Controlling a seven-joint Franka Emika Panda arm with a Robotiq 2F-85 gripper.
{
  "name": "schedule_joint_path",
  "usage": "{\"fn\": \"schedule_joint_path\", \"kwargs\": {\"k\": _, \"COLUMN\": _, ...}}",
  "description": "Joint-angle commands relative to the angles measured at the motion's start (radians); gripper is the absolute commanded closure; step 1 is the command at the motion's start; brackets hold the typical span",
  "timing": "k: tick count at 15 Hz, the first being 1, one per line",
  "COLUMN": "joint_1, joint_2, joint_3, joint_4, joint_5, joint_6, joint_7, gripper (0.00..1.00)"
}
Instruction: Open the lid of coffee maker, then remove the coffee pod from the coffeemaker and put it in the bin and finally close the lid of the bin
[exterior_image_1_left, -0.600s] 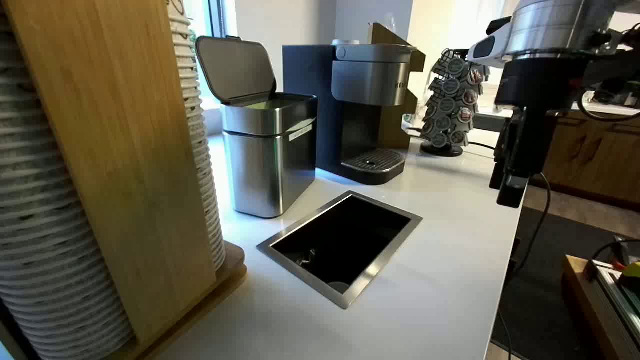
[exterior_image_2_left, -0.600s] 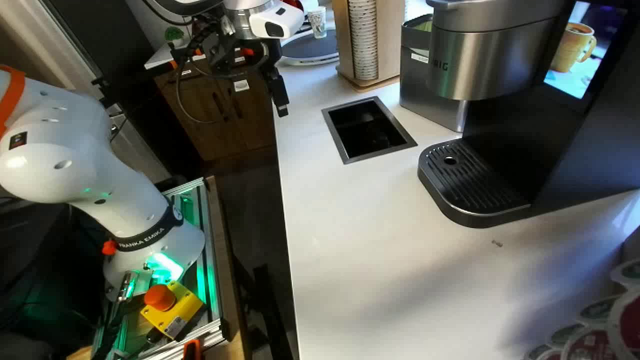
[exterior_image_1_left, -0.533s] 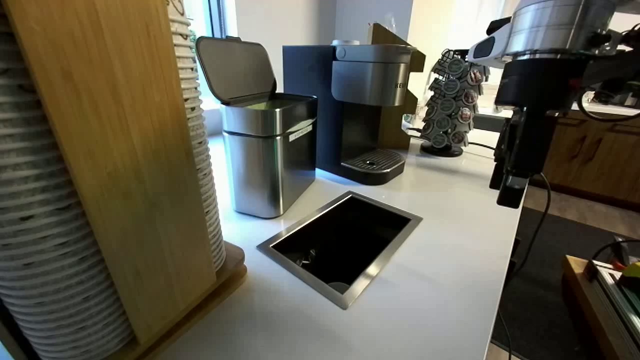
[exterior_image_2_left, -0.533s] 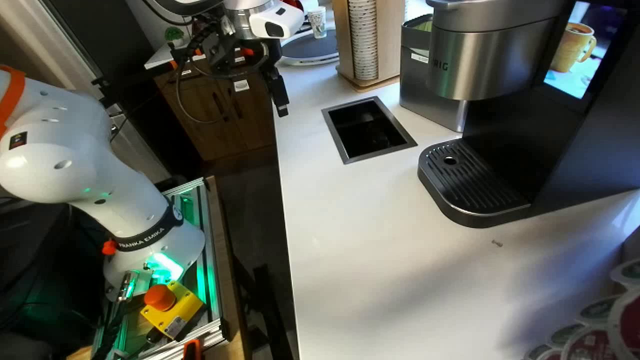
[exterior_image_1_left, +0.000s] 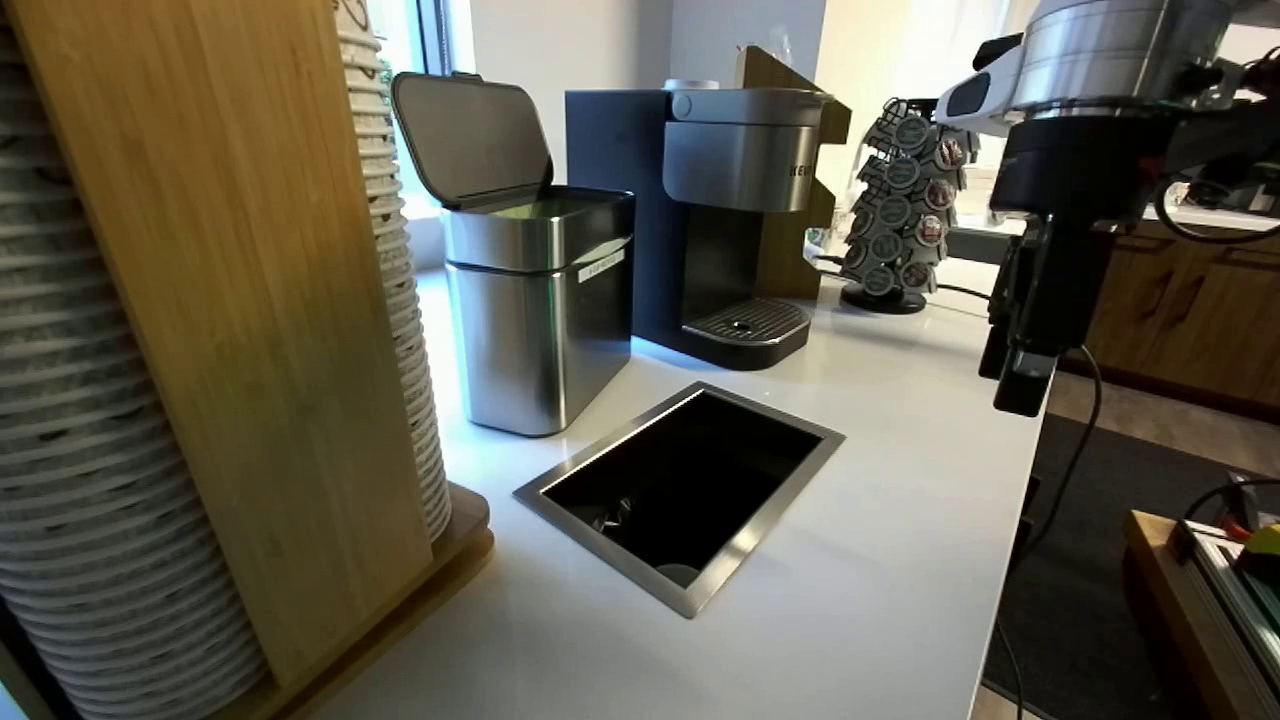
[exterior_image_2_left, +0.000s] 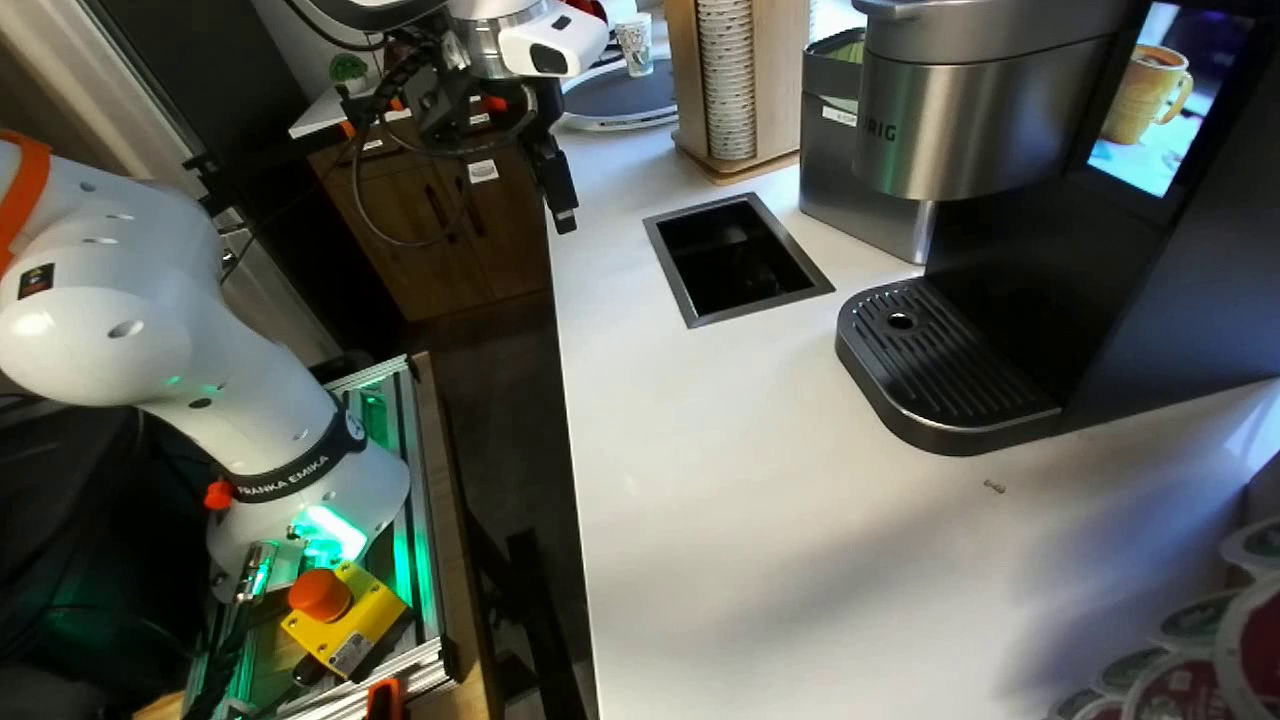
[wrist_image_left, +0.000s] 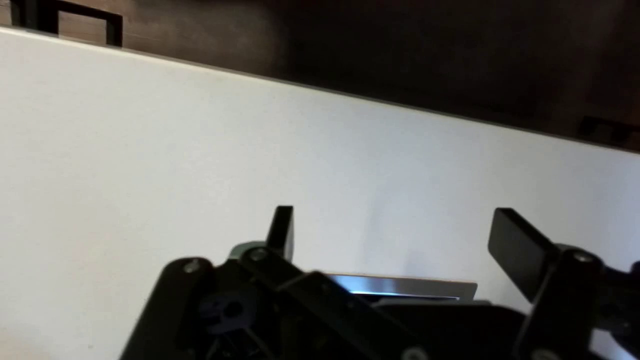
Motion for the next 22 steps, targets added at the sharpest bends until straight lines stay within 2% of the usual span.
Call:
{"fn": "schedule_joint_path", "kwargs": {"k": 1, "joint_1": -0.006, "joint_2": 0.0, "joint_3": 0.006, "joint_4": 0.002, "joint_5": 0.003, "joint_6": -0.003, "joint_7": -0.003, "gripper": 0.0}}
{"fn": "schedule_joint_path", "kwargs": {"k": 2, "joint_1": -0.006, "joint_2": 0.0, "joint_3": 0.006, "joint_4": 0.002, "joint_5": 0.003, "joint_6": -0.003, "joint_7": -0.003, "gripper": 0.0}}
{"fn": "schedule_joint_path", "kwargs": {"k": 4, "joint_1": -0.002, "joint_2": 0.016, "joint_3": -0.023, "joint_4": 0.033, "joint_5": 0.092, "joint_6": 0.015, "joint_7": 0.034, "gripper": 0.0}}
{"fn": "schedule_joint_path", "kwargs": {"k": 13, "joint_1": -0.149, "joint_2": 0.007, "joint_3": -0.11, "joint_4": 0.153, "joint_5": 0.203, "joint_6": 0.005, "joint_7": 0.193, "gripper": 0.0}}
{"fn": "schedule_joint_path", "kwargs": {"k": 18, "joint_1": -0.178, "joint_2": 0.013, "joint_3": -0.191, "joint_4": 0.208, "joint_5": 0.354, "joint_6": 0.07, "joint_7": 0.167, "gripper": 0.0}}
{"fn": "schedule_joint_path", "kwargs": {"k": 22, "joint_1": -0.184, "joint_2": 0.037, "joint_3": -0.222, "joint_4": 0.254, "joint_5": 0.37, "joint_6": 0.132, "joint_7": 0.106, "gripper": 0.0}}
